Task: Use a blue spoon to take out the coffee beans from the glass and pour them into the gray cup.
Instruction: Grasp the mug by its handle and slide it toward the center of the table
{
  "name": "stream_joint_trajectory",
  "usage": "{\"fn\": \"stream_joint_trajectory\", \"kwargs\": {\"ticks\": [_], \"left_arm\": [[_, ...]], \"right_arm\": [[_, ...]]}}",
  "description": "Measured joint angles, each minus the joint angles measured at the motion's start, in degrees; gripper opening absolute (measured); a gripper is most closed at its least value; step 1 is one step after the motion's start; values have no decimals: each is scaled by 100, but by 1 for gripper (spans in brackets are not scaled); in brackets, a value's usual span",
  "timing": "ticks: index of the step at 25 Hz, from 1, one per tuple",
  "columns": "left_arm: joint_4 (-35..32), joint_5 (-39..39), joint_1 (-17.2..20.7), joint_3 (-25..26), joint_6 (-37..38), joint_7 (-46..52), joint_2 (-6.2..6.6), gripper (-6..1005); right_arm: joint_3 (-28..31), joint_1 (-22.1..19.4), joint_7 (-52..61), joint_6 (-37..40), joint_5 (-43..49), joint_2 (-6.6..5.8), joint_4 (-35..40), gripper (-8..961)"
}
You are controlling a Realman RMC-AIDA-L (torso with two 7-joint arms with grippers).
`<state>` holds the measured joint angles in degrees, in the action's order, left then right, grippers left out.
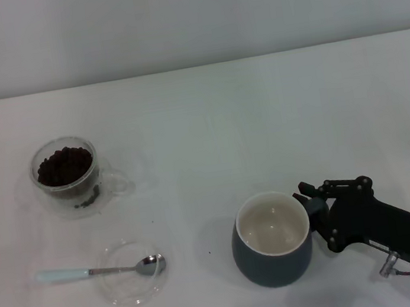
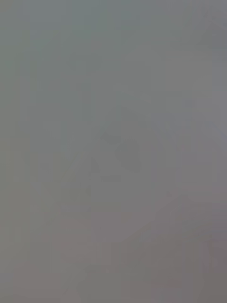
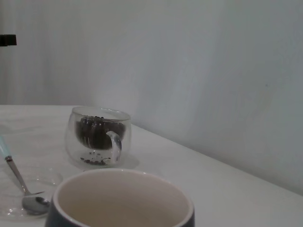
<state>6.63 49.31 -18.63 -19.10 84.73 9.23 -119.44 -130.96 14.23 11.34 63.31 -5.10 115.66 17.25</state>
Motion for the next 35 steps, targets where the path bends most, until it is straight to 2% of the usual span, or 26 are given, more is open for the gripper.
{"fn": "stream_joint_trajectory", "kwargs": {"ticks": [5,8,24,35], "left_arm": [[-21,0,5,5,0,0,0,642],[-33,0,32,2,0,4,0,642],[-37,0,44,20,-1,0,18,643],[-102,0,43,19,-10,0,18,641]], "right_arm": [[26,-13,0,-1,-34,-1,-2,136],[45,-16,0,-1,-39,-7,-19,206],[49,-163,17,253,-59,-37,-100,852],[-17,-230,18,536,5,-52,-303,854]]}}
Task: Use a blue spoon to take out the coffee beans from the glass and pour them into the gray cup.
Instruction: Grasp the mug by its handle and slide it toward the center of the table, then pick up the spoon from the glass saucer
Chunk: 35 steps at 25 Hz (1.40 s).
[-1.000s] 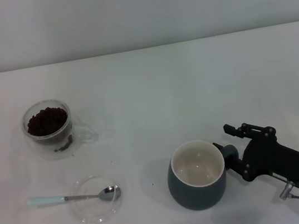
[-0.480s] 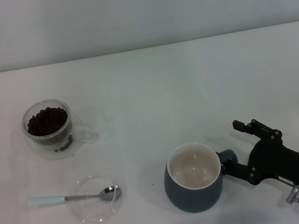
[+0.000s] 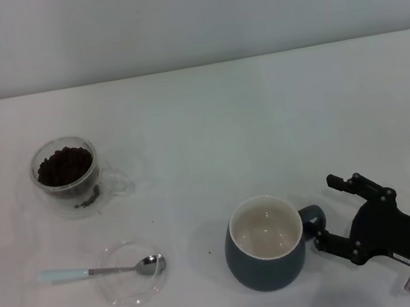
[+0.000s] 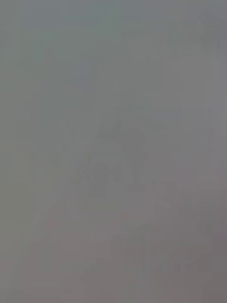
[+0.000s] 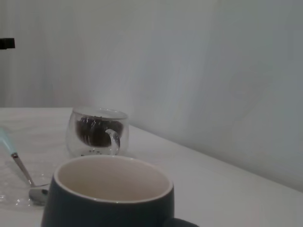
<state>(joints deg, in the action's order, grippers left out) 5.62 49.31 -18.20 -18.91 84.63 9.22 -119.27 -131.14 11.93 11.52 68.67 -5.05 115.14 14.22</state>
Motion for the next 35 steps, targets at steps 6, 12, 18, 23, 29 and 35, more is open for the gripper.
{"fn": "stream_joint_trajectory", "kwargs": {"ticks": [6,12,18,23,29,35], "left_arm": [[1,0,0,2,1,0,-10,643],[1,0,0,2,-6,-1,-2,642],[-7,0,-37,1,-26,-7,11,641],[-18,0,-42,1,-27,-13,17,641],[37,21,11,-23,54,121,-11,641],[157,247,281,-133,419,1172,-17,637]], "right_arm": [[-121,-27,2,106,13,-1,-45,852],[-143,-59,207,814,14,-1,-431,853],[-247,-67,414,1296,33,-9,-815,853],[-260,-68,591,1642,145,-17,-1135,853],[91,-73,679,2653,91,-82,-1503,854],[982,-50,795,3632,86,-270,-1569,854]]}}
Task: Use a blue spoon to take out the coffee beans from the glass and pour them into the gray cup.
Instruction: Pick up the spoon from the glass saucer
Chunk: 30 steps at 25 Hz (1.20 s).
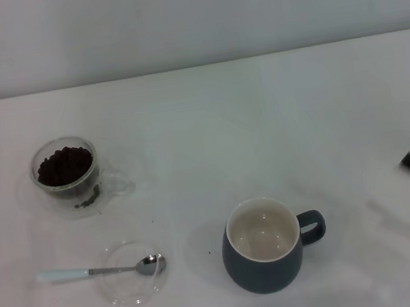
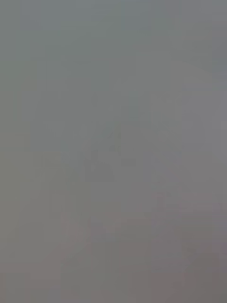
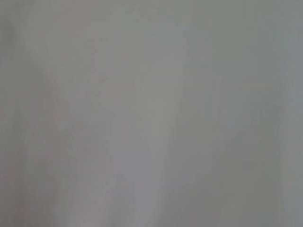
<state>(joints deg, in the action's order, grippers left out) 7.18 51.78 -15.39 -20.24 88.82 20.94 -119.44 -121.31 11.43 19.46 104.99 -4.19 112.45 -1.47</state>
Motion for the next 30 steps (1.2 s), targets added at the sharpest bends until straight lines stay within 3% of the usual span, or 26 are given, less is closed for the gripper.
{"fn": "stream_joint_trajectory", "kwargs": {"ticks": [6,10,12,16,20,30], "left_arm": [[41,40,261,-436,446,2021,-8,637],[63,59,348,-731,566,3713,-9,637],[63,59,348,-731,566,3713,-9,637],[65,61,322,-1342,531,5122,-9,637],[246,88,234,-1729,367,6059,-9,638],[573,548,193,-1747,-352,6528,-24,638]], "right_arm": [[1079,293,170,114,-3,-226,4,848],[1397,574,230,93,-9,-417,16,848],[1512,695,293,32,-16,-496,11,848],[1666,931,322,-274,-18,-636,61,848],[1699,1122,251,-482,-16,-692,78,848],[1741,1311,123,-766,-63,-700,91,848]]}}
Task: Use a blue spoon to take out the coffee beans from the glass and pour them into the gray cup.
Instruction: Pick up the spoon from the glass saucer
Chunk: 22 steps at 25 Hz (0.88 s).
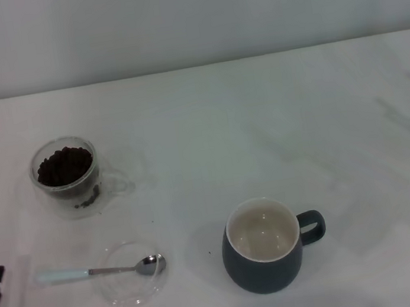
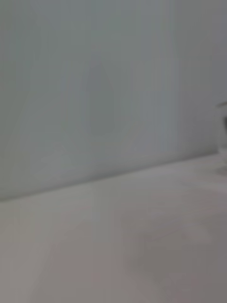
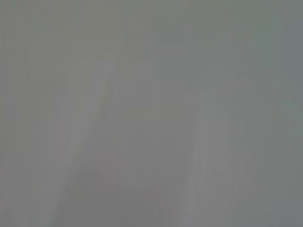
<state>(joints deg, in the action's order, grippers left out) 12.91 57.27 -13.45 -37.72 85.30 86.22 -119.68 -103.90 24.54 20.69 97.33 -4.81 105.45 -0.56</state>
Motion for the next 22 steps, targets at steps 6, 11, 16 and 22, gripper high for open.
{"fn": "stream_joint_trajectory", "kwargs": {"ticks": [6,11,16,22], "left_arm": [[126,225,-57,-62,-222,63,-17,638],[150,427,-124,-87,-314,58,-25,637],[150,603,-192,-95,-408,47,-29,635],[150,762,-298,-185,-493,39,-30,633]], "right_arm": [[2,56,-7,-144,-3,49,14,848],[2,28,-13,-165,2,76,22,848],[-23,-19,-13,-165,35,104,48,848],[-22,-73,-13,-156,40,121,48,848]]}}
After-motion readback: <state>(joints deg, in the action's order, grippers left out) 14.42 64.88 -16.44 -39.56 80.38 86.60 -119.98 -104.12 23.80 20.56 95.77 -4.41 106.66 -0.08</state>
